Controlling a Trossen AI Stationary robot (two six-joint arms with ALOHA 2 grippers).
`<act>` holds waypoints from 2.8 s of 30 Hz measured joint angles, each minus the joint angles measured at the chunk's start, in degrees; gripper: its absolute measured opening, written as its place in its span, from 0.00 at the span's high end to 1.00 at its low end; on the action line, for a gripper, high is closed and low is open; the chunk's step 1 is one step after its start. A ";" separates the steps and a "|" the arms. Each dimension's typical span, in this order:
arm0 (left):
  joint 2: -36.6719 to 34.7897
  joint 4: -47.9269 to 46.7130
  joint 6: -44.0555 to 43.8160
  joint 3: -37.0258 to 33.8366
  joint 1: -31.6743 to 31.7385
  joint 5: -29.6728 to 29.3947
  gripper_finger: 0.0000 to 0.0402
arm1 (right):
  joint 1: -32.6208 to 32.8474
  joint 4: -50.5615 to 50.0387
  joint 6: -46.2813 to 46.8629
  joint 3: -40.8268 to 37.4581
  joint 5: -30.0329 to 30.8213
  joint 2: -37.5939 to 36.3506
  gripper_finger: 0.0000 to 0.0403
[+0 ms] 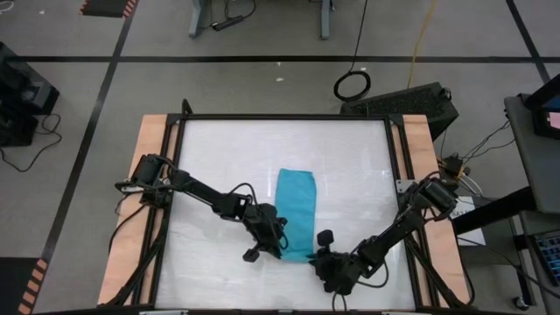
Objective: Roll towel into tight, uniform cylinder
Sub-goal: Roll the blue towel
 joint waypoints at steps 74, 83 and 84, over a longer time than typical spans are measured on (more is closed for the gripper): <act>2.58 -6.71 24.23 -0.21 -26.85 -64.81 0.62 | -14.29 2.40 31.99 -0.17 -42.55 -4.68 1.00; 2.69 -7.58 27.03 -0.25 -25.52 -60.19 0.62 | -14.28 2.81 31.94 -0.20 -41.85 -4.63 1.00; 2.69 -7.62 26.99 -0.28 -25.26 -59.56 0.62 | -14.26 2.85 31.94 -0.20 -41.60 -4.63 1.00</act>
